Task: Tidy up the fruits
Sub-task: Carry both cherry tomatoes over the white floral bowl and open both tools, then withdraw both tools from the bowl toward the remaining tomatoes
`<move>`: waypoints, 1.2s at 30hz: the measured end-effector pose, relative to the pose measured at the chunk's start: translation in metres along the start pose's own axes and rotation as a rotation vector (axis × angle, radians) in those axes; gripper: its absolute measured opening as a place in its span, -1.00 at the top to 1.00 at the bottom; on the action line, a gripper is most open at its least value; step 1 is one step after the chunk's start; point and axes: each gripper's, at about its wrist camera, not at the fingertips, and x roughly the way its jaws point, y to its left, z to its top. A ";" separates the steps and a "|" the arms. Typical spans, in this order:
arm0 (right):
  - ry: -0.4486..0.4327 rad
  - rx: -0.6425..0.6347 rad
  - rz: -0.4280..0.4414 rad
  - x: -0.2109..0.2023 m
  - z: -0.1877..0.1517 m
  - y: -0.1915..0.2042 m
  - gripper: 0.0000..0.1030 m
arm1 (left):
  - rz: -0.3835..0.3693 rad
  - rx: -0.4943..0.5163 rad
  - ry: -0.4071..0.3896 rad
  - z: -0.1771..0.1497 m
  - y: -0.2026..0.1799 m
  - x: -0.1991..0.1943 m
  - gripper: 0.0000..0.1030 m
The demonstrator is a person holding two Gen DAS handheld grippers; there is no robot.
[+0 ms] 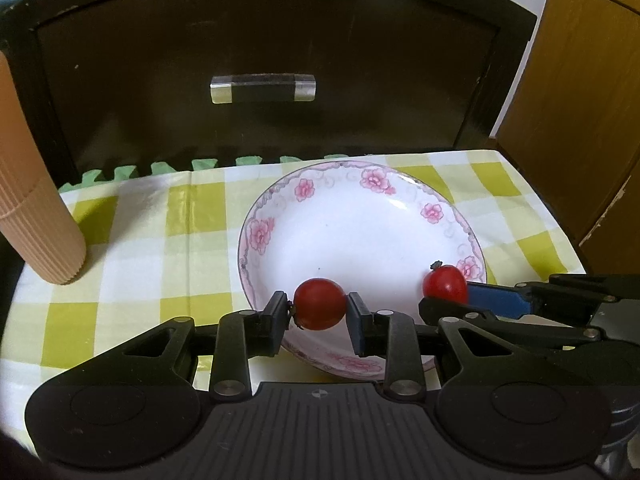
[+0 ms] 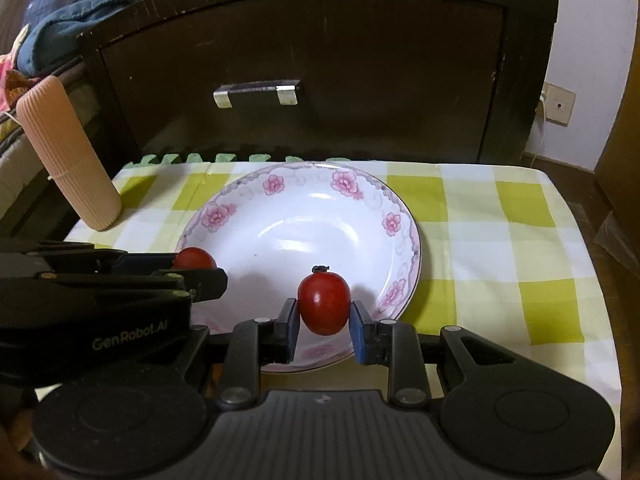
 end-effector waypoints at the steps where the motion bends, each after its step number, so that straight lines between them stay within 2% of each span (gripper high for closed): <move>1: 0.000 -0.001 0.000 0.001 0.000 0.000 0.50 | 0.000 0.000 0.001 0.000 0.000 0.001 0.25; 17: 0.006 -0.008 0.009 0.005 -0.001 -0.002 0.48 | 0.006 -0.014 0.000 0.003 0.003 -0.001 0.07; 24: -0.007 0.003 0.000 0.002 0.002 -0.005 0.36 | 0.009 -0.017 -0.008 0.004 0.004 -0.004 -0.04; 36: -0.052 0.018 -0.005 -0.017 0.005 -0.003 0.32 | 0.017 -0.025 -0.036 0.006 0.006 -0.023 -0.18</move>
